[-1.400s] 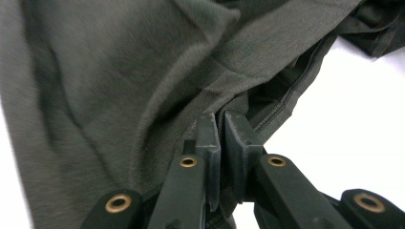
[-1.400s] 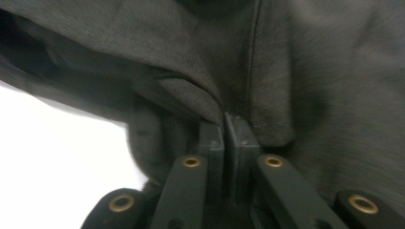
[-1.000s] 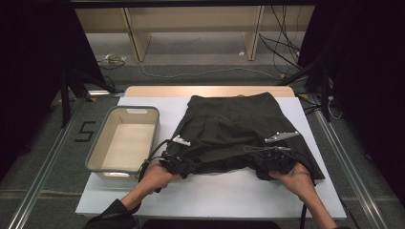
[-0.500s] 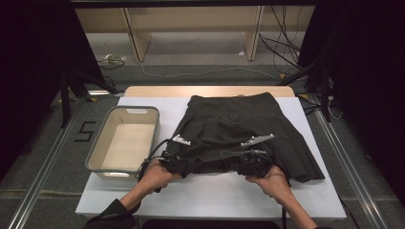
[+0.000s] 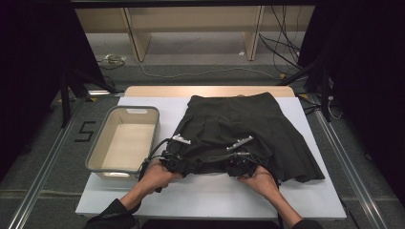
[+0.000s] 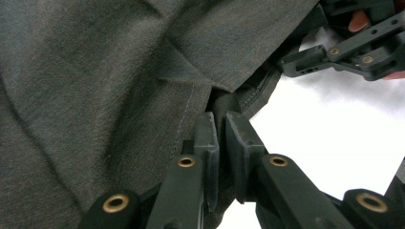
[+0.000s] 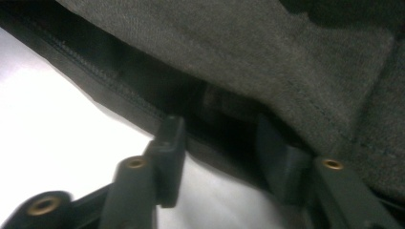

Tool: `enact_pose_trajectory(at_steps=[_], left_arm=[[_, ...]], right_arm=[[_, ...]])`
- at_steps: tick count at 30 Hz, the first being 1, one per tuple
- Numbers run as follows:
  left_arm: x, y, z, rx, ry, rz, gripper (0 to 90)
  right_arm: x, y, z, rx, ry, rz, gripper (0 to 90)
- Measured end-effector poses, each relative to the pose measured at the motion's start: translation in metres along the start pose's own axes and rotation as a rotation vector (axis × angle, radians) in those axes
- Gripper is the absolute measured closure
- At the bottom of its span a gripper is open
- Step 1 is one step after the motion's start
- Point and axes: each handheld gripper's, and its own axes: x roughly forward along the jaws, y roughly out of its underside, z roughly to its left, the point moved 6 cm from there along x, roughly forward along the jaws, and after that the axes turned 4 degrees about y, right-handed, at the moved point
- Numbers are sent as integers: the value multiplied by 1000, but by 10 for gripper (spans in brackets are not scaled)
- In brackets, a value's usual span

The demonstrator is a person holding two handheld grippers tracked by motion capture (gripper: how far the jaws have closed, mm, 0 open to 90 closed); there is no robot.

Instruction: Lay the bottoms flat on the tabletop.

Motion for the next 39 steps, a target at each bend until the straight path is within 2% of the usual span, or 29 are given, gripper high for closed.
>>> enact_pose_trajectory(at_steps=[5, 8, 13, 21, 29, 35, 39], left_arm=[[0, 0, 0, -1, 1, 3, 803], [-1, 0, 0, 3, 6, 1, 789], [-3, 0, 2, -4, 8, -6, 788], [-7, 0, 1, -1, 18, -15, 781], [-6, 10, -5, 9, 39, 7, 775], [0, 19, -16, 47, 58, 48, 768], [5, 25, -23, 75, 61, 75, 765]], right_arm=[[-1, -1, 5, -27, -6, -3, 794], [-1, -1, 7, -31, -19, 0, 875], [-7, 2, 4, -15, -57, 5, 892], [-42, 20, -1, -16, -98, -23, 894], [-61, 40, 3, -43, -109, -22, 894], [-61, 51, 4, -32, -118, -9, 892], [-55, 54, 7, -55, -105, 20, 878]])
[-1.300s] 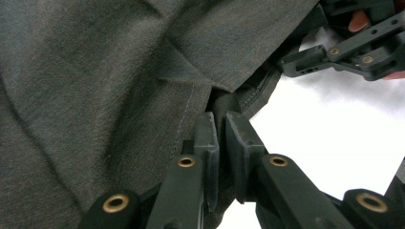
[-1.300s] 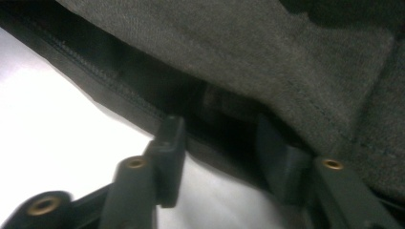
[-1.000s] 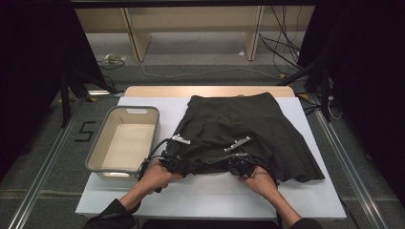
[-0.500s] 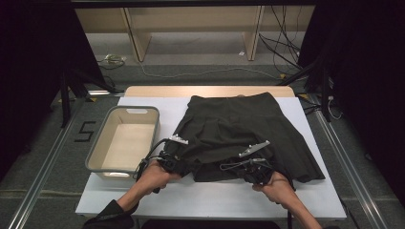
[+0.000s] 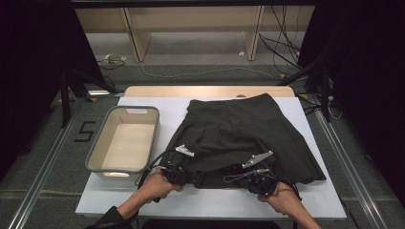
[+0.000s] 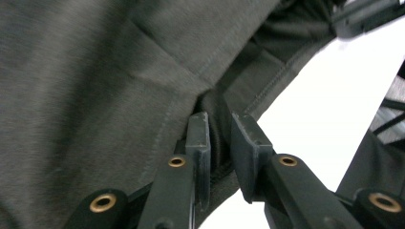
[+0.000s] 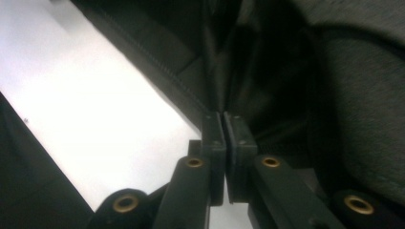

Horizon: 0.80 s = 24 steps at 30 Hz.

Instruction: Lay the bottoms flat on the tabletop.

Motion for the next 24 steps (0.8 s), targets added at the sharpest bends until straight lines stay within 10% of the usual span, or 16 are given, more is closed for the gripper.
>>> enact_pose_trajectory(at_steps=[12, 24], left_arm=[[-14, -6, 1, -11, 0, -68, 631], [-12, -6, 0, -8, -41, -78, 420]], right_arm=[[-61, -9, -46, 184, 52, -260, 524], [-25, 16, -69, 279, 69, -83, 378]])
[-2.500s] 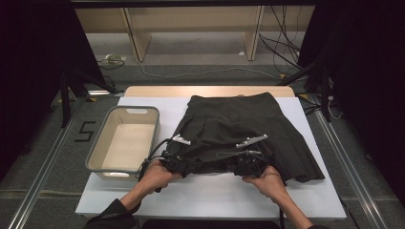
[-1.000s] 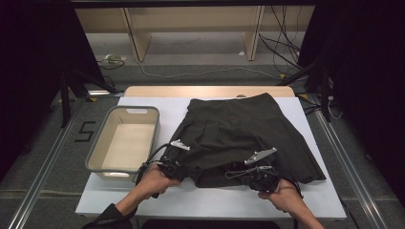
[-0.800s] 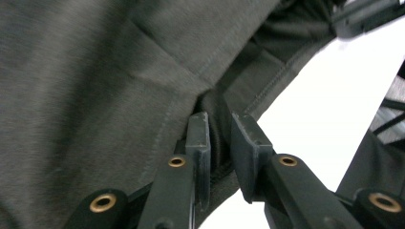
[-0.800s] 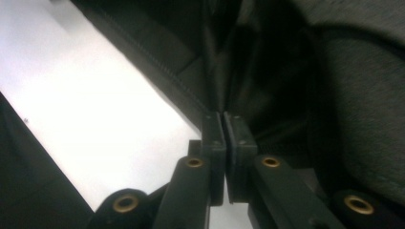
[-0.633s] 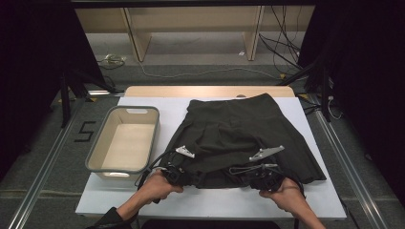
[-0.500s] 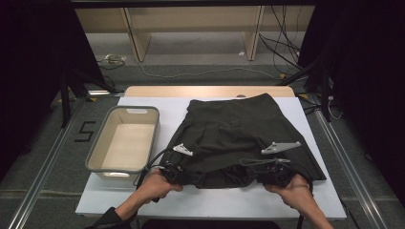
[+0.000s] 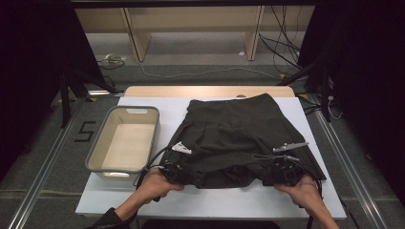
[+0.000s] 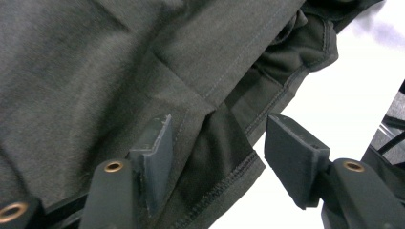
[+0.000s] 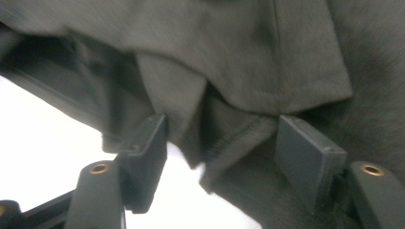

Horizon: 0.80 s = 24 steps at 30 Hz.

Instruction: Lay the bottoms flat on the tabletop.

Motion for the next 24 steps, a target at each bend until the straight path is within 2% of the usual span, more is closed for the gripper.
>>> enact_pose_trajectory(at_steps=[2, 4, 5, 6, 7, 10, 14, 17, 21, 24], left_arm=[[1, 0, -1, 7, -1, 7, 418], [2, 0, -2, 8, -1, 7, 418], [2, 1, -2, 10, -3, 9, 418], [2, 1, -2, 12, -3, 11, 418], [1, 0, -2, 9, -2, 7, 419], [0, -1, -1, 6, -3, -2, 426], [1, -1, -2, 8, -3, -1, 429], [2, 0, -2, 8, -3, 5, 429], [2, -1, -2, 4, -5, 3, 429], [1, -1, -2, 6, -5, 0, 428]], right_arm=[[9, 3, -3, -8, 27, 34, 463], [15, 3, -5, -15, 26, 58, 659], [16, 3, -6, -27, 26, 65, 715], [14, 2, -7, -44, 48, 61, 793], [12, 0, -8, -49, 54, 52, 822], [-4, -8, -12, -56, 65, -6, 849], [-18, -22, -26, -33, 101, -56, 850], [-21, -35, -35, -42, 162, -79, 852], [-19, -52, -39, -55, 198, -96, 852], [-15, -70, -46, -31, 210, -120, 852]])
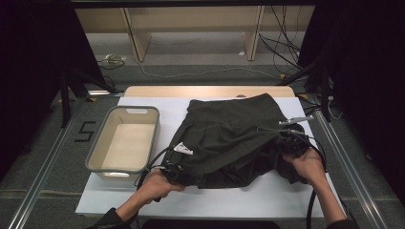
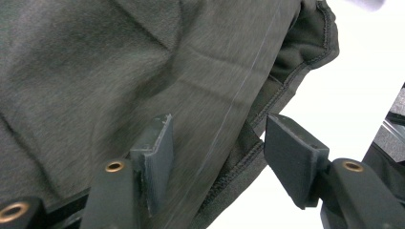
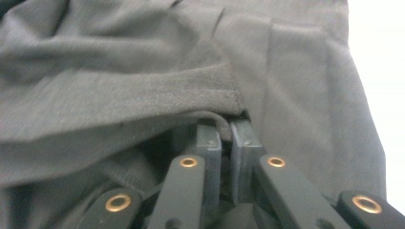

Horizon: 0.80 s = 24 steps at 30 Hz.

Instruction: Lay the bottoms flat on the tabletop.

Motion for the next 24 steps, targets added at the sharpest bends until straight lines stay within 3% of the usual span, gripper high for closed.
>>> enact_pose_trajectory(at_steps=[7, 13, 15, 21, 24], left_arm=[[-1, 0, 3, 3, -13, 1, 390], [0, -1, 2, 10, -14, 2, 351], [0, 0, 1, 15, -16, 4, 346], [-1, -1, 1, 28, -22, 0, 341], [-2, -2, 2, 24, -22, -5, 338]], right_arm=[[21, -21, -15, 45, 26, -14, 851], [23, -30, -34, 120, 18, -58, 851], [28, -27, -33, 127, 12, -45, 848], [42, -11, -19, 74, -13, 23, 818], [37, -9, -19, 86, -35, 20, 726]])
